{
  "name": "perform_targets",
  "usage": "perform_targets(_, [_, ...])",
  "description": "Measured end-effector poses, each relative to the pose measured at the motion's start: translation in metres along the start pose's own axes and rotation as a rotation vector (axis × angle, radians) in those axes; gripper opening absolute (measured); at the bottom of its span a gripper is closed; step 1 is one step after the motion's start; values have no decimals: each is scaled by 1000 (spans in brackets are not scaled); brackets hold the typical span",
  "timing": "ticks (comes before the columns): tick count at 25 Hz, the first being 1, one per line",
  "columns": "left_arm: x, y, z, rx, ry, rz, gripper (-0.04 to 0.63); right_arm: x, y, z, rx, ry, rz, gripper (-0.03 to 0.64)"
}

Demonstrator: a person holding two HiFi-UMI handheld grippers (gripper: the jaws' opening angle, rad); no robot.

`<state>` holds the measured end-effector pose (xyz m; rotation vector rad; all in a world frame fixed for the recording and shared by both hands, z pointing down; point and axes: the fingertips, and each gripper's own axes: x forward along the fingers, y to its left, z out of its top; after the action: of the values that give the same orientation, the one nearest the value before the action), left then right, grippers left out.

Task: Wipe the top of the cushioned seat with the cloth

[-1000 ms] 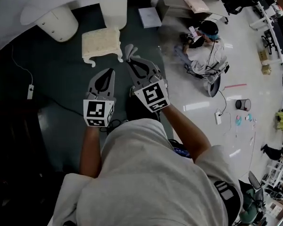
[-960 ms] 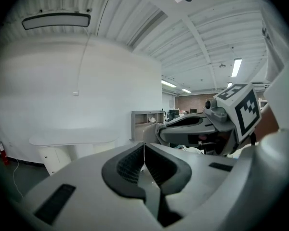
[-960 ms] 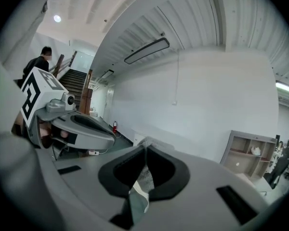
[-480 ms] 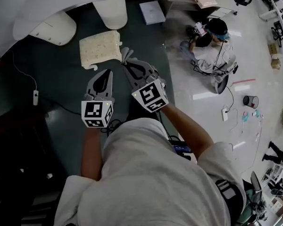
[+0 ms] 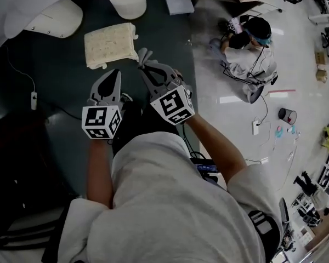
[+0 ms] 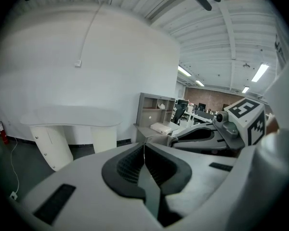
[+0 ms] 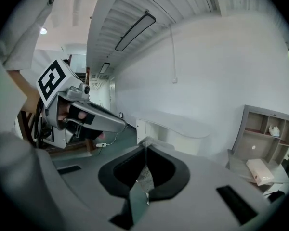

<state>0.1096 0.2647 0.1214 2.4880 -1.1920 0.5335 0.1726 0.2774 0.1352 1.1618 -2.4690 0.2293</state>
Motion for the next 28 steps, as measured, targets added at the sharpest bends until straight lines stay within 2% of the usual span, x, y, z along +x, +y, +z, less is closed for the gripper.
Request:
perform_targets(5, [9, 11, -7, 8, 9, 1, 18, 9, 4, 2, -1, -25, 81, 26])
perform_targets(10, [24, 21, 0, 74, -1, -63, 18, 19, 4, 14, -40, -55, 165, 26])
perform_targets(16, [42, 59, 23, 94, 19, -129, 18, 49, 3, 37, -253, -25, 203, 26])
perform_targets(19, [53, 69, 28, 100, 46, -208, 18, 64, 7, 36, -411, 17, 207, 26])
perform_targets(21, [59, 75, 30, 154, 67, -273, 20, 76, 9, 33, -518, 56, 213, 26])
perform_targets(24, [68, 82, 26, 343, 118, -365, 31, 91, 12, 32, -587, 86, 248, 26])
perform_targets(25, [71, 84, 24, 385, 138, -394, 43, 95, 14, 33, -595, 93, 265, 26])
perform_targets(26, [75, 87, 21, 404, 155, -422, 59, 97, 16, 32, -608, 104, 284, 26])
perform_targets(28, [80, 95, 17, 397, 178, -482, 83, 103, 20, 30, -656, 135, 319, 26])
